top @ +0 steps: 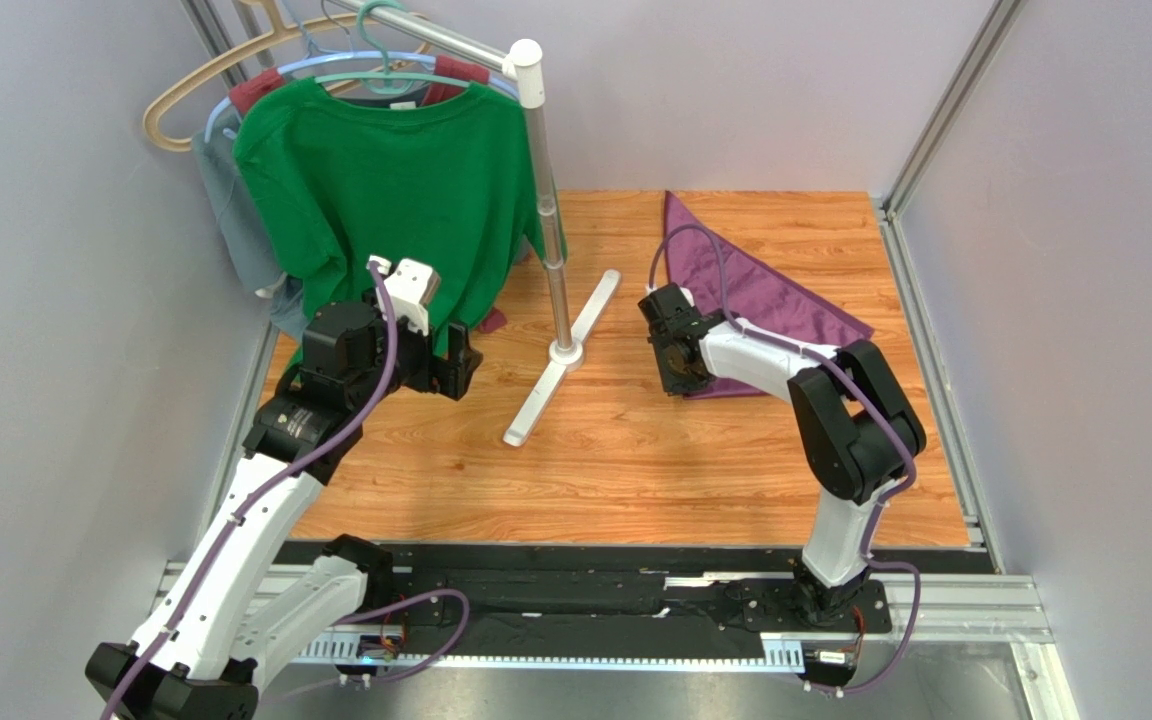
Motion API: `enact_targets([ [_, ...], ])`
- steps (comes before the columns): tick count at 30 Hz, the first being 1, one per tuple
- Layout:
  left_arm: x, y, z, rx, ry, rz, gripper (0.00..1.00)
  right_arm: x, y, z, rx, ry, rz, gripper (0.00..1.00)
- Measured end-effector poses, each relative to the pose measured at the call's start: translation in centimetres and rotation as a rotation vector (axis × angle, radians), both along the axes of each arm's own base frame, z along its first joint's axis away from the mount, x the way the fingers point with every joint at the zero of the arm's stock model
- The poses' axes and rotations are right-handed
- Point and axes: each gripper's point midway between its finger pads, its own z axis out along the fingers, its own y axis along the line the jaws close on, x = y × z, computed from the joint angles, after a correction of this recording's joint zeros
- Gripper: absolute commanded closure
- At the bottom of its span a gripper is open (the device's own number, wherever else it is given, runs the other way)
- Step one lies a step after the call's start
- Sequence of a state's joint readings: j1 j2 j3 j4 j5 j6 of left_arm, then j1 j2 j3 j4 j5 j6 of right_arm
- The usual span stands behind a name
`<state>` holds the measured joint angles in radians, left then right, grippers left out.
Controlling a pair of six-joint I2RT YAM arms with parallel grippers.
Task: Fold the napkin, place the utensils inside, and roll it up
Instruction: Fold the napkin
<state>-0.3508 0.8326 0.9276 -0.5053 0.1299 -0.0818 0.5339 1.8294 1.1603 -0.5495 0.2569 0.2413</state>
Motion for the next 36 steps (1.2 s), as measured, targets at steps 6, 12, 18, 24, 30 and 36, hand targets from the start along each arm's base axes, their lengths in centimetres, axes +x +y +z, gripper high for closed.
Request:
enact_targets([
  [6,0.0,0.0,0.0,-0.001,0.001,0.0,0.01,-0.1,-0.2,-0.1,-0.002,-0.003,-0.021,0.97],
  [12,-0.1,-0.3,0.0,-0.007,0.003,-0.016,0.02,-0.1,-0.3,-0.2,0.002,-0.011,-0.037,1.0],
  [18,-0.4,-0.8,0.1,-0.037,0.017,-0.035,0.04,-1.1,-0.6,-0.2,0.03,-0.002,-0.05,1.0],
  [24,-0.7,-1.5,0.3,-0.127,0.06,-0.014,0.05,-5.1,-1.5,-0.3,0.076,0.048,-0.069,1.0],
  [30,-0.4,-3.0,0.5,-0.253,0.079,0.005,0.07,-9.6,-1.9,-0.4,0.103,0.097,-0.077,1.0],
  [36,-0.3,-6.0,-1.5,-0.307,0.15,-0.024,0.09,-14.3,-2.6,-0.5,0.111,0.156,-0.094,1.0],
])
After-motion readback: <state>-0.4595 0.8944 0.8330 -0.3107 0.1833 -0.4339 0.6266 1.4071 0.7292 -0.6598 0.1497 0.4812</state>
